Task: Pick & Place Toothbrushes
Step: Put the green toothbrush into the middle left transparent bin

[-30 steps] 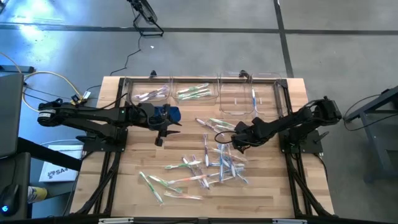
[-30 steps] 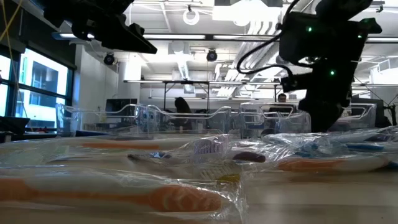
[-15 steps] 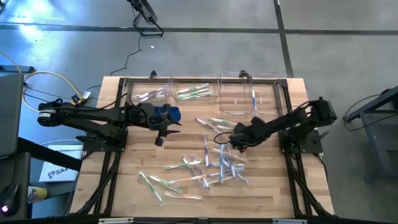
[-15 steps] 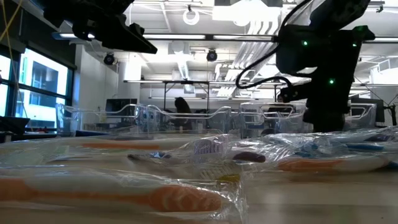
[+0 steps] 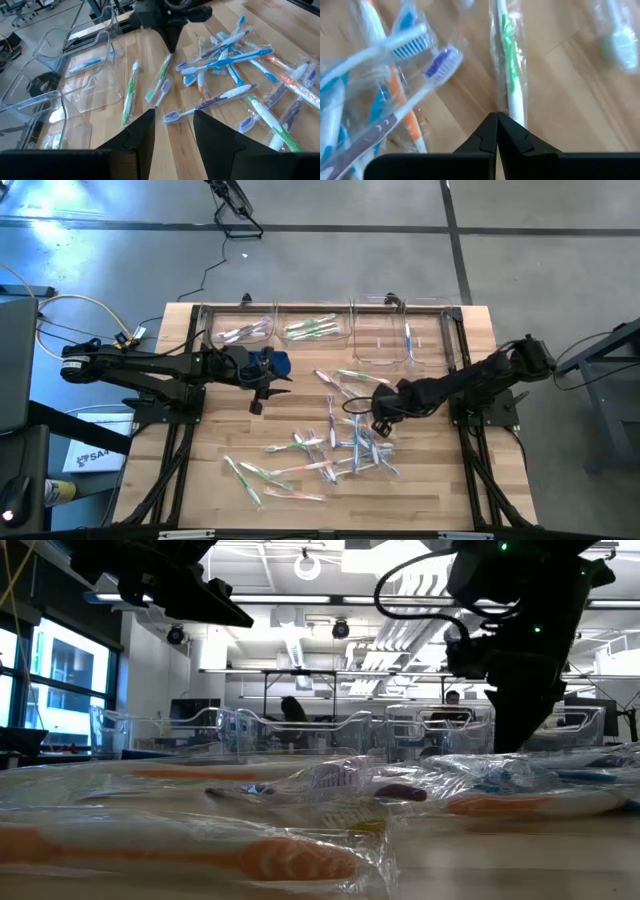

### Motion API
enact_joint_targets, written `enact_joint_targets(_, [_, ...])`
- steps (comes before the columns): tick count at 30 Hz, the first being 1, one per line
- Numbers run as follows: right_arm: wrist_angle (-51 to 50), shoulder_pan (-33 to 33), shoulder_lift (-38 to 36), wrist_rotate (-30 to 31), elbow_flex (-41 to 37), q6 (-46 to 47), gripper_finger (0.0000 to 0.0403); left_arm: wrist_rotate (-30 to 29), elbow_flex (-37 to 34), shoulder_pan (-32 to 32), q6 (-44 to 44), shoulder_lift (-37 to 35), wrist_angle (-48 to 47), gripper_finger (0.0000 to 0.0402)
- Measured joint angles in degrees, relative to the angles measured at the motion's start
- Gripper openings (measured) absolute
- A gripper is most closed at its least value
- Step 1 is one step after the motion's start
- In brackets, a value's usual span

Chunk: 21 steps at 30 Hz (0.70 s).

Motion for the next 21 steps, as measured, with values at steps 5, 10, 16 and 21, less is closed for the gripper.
enact_joint_targets(5, [0.39,-0.2,-1.86,2.04,0.0,-1.48,0.0003,-0.02,0.0,0.0,0.0,0.02,-0.02,0.0132])
enact_joint_targets(10, [0.79,-0.15,-1.88,1.37,0.0,-5.16,0.002,-0.04,0.0,0.0,0.0,0.02,-0.06,0.0132])
enact_joint_targets(16, [1.0,-0.15,-1.53,0.63,0.02,-8.36,0.0095,-0.07,0.0,0.0,-0.01,0.02,-0.11,0.0132])
enact_joint_targets(21, [0.98,-0.2,-1.33,-1.16,0.04,-10.84,0.0148,-0.1,0.0,0.0,0.0,0.02,-0.1,0.0132])
